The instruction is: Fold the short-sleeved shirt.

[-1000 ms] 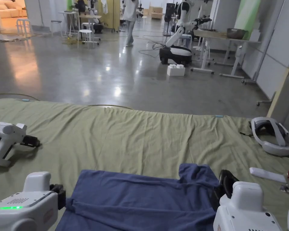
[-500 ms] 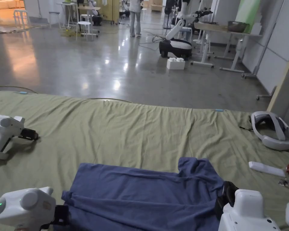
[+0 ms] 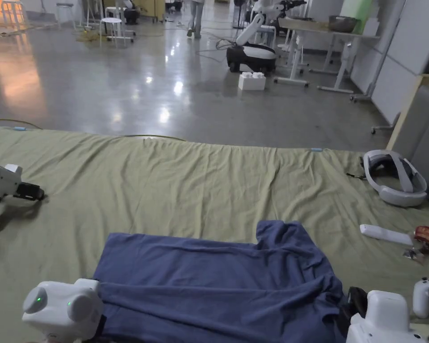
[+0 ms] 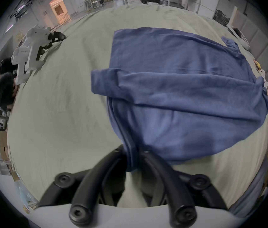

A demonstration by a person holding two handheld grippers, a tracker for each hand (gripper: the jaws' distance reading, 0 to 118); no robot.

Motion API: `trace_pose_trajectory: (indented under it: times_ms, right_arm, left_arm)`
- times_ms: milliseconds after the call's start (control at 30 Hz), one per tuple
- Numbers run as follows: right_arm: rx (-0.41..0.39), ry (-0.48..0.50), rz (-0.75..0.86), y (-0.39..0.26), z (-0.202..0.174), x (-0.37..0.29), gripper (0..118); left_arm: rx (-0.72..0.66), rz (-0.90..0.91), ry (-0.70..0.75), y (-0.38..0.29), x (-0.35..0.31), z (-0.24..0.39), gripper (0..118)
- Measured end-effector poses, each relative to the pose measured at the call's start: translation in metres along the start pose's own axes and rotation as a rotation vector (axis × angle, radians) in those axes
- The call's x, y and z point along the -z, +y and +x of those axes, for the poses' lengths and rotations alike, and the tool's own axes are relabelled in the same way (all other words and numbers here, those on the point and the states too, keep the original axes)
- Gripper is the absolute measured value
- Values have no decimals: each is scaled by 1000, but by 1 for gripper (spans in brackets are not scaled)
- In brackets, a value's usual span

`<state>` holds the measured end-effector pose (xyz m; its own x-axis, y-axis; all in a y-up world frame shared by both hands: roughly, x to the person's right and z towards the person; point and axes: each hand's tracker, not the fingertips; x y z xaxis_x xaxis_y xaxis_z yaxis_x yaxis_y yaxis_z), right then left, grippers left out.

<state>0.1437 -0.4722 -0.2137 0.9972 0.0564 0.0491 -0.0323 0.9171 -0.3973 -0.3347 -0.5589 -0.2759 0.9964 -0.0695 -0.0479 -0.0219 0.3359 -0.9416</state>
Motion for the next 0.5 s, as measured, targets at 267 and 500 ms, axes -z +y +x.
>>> trace_pose_trajectory:
  times_ms: [267,500]
  right_arm:
    - [-76,29,-347,-23,60,58,69]
    - [-86,153,-486,-27,62,104,71]
  left_arm:
    - [-99,127,-103,-13,-33,-30,9]
    - [-114,176,-116,-15,-48,-34,9]
